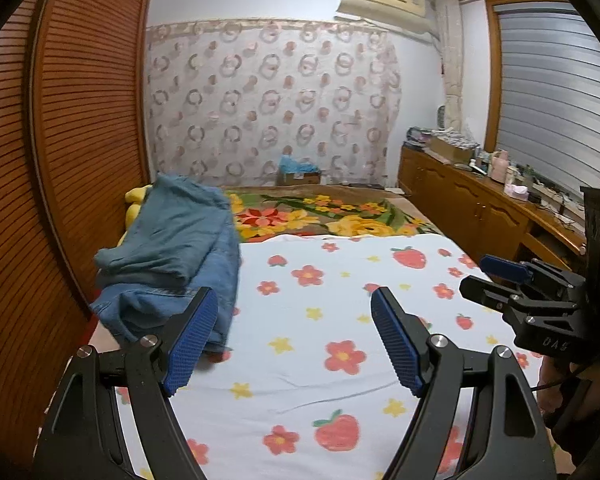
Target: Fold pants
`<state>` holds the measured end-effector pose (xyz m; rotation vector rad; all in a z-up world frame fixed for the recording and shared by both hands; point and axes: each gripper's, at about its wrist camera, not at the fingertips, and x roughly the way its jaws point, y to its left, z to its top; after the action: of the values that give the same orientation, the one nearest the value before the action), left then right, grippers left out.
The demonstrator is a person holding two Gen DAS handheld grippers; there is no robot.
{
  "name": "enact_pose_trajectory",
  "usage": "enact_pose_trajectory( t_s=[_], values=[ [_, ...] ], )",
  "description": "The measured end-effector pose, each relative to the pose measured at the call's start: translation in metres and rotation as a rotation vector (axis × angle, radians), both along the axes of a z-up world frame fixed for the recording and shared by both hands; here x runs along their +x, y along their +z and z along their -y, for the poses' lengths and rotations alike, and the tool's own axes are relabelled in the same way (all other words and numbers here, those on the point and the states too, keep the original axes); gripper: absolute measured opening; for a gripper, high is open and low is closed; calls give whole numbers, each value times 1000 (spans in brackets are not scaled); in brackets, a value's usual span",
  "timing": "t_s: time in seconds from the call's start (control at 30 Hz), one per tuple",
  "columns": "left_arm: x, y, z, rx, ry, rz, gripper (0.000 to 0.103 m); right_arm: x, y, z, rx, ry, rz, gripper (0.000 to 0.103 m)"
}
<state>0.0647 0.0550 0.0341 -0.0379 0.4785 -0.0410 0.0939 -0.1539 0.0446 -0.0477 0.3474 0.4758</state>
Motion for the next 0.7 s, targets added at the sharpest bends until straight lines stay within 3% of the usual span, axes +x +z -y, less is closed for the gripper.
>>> enact_pose_trajectory(
  t_s=[0.37,0.7],
  values=[
    [-9,19,36,8,-63,35,80,-51,16,10,16,-127,38,64],
    [-23,25,43,8,-69,46,80,-82,19,8,42,-234,62,67]
  ],
)
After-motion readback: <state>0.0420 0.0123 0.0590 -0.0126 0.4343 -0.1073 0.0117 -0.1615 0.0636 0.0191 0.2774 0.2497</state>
